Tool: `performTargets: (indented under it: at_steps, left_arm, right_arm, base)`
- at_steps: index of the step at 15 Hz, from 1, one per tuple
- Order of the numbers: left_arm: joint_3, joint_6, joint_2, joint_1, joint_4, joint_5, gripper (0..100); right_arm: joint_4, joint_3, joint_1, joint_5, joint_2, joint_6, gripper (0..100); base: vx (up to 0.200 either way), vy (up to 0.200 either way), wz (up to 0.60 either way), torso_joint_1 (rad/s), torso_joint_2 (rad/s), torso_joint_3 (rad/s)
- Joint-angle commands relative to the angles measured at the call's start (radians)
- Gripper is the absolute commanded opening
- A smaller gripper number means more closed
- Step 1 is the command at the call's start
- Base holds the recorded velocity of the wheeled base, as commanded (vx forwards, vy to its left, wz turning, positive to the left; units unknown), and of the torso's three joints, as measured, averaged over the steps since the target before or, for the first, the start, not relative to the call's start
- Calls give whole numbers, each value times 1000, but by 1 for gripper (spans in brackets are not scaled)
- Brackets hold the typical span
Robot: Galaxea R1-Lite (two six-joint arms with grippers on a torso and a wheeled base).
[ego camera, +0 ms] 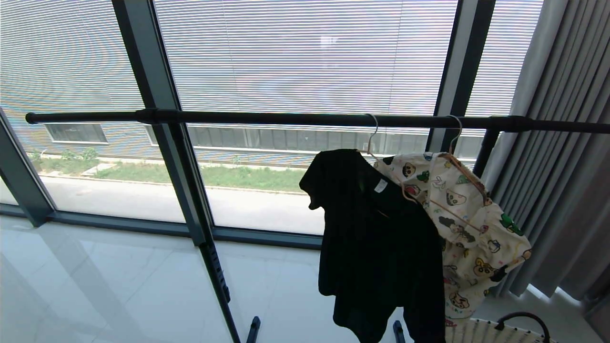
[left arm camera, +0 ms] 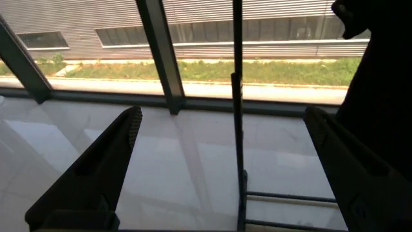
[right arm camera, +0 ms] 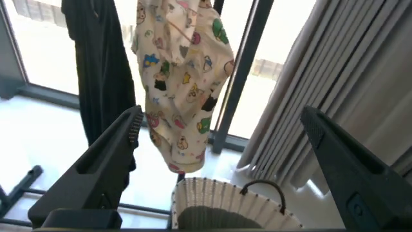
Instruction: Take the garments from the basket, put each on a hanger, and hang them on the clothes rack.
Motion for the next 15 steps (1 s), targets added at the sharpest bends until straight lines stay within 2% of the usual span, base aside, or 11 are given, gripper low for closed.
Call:
performTargets:
  at_steps: [1, 2, 4, 6, 8, 10, 15]
  left_arm:
    - [0, -83, 5, 0, 0, -13, 100]
    - [0, -85, 5, 0, 0, -19, 100]
    - [0, -60, 5, 0, 2, -46, 100]
    - [0, 53, 5, 0, 2, -46, 100]
    - [0, 104, 4, 0, 4, -44, 100]
    - [0, 102, 4, 0, 4, -44, 100]
    - [0, 104, 4, 0, 4, -44, 100]
  right_arm:
    - [0, 5, 0, -46, 2, 52, 100]
    - [-2, 5, 0, -49, 2, 54, 100]
    - [-2, 5, 0, -50, 2, 52, 100]
    - [-3, 5, 0, -52, 2, 38, 100]
    - [3, 5, 0, -54, 2, 2, 100]
    - [17, 5, 0, -58, 2, -24, 100]
    - [18, 5, 0, -61, 2, -20, 100]
  base:
    - [0, 0, 0, 0, 0, 0]
    - [0, 0, 0, 0, 0, 0]
    - [-200, 0, 0, 0, 0, 2]
    - [-200, 0, 0, 12, 2, -5]
    - [-200, 0, 0, -5, 0, 5]
    - [-200, 0, 0, 2, 5, 0]
    - [-200, 0, 0, 1, 3, 2]
